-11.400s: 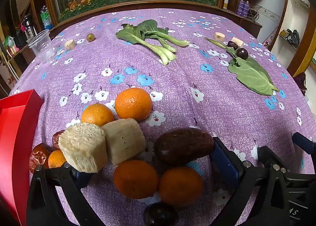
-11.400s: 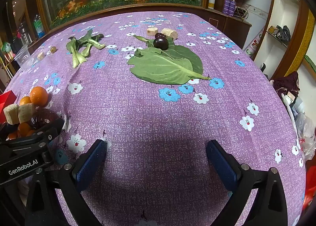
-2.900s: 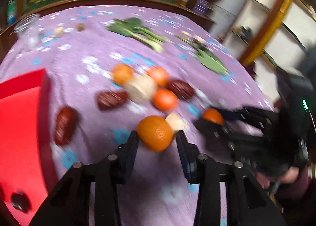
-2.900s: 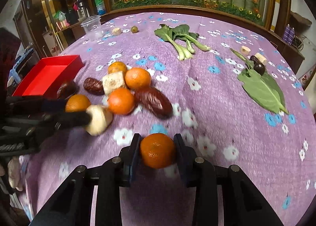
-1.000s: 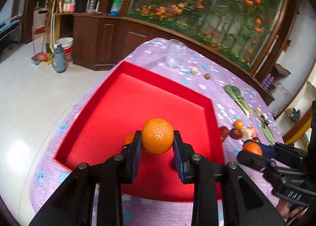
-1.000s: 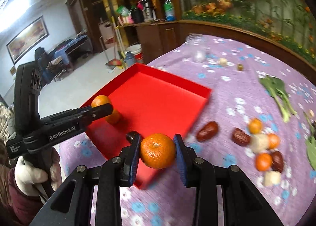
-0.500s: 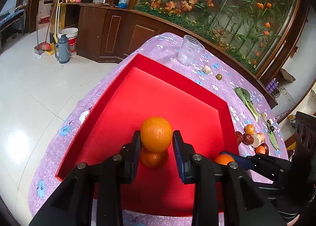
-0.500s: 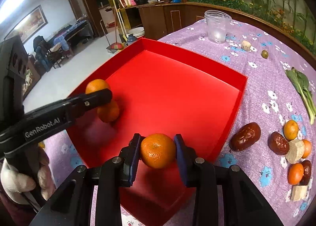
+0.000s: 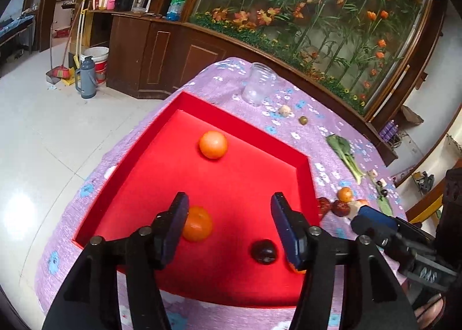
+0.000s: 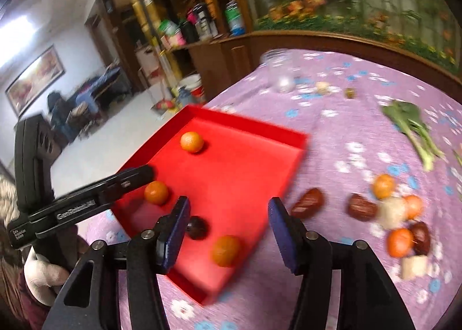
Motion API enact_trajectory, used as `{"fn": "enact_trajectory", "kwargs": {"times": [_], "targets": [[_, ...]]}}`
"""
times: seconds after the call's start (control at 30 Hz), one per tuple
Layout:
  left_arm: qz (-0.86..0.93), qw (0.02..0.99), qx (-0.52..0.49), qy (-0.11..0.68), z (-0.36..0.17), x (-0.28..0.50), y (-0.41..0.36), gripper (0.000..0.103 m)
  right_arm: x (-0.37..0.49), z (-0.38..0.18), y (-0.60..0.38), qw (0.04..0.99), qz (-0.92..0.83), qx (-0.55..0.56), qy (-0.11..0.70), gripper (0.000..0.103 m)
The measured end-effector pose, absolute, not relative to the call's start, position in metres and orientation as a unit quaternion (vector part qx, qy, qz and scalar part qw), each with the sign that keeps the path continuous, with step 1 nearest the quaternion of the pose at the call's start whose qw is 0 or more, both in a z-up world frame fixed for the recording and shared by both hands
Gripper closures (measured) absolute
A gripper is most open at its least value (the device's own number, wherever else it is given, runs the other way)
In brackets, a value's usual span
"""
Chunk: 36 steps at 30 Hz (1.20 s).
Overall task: Organize fruits
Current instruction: 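Grasp a beige cube with the right gripper while the left grasps a red date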
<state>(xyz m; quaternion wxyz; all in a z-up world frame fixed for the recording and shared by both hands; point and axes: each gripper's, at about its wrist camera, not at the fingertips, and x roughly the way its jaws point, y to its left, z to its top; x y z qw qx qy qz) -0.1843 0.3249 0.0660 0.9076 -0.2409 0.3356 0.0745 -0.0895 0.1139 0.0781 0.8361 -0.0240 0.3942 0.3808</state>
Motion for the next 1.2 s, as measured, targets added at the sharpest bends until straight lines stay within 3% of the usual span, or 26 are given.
{"fn": "enact_trajectory", "kwargs": {"times": [0.47, 0.87, 1.2], "targets": [[0.005, 0.91, -0.223, 0.349, 0.08, -0.172, 0.255, 0.035, -0.069, 0.059, -0.062, 0.885, 0.218, 0.035, 0.41, 0.036], [-0.042, 0.911, -0.154, 0.38, 0.081, -0.149, 0.189, 0.035, -0.062, 0.035, -0.064, 0.876, 0.226, 0.024, 0.425, 0.036], [-0.109, 0.9, -0.039, 0.42, 0.063, -0.074, 0.125, 0.035, -0.047, 0.017, -0.061, 0.866, 0.227, 0.029, 0.444, 0.036]]}}
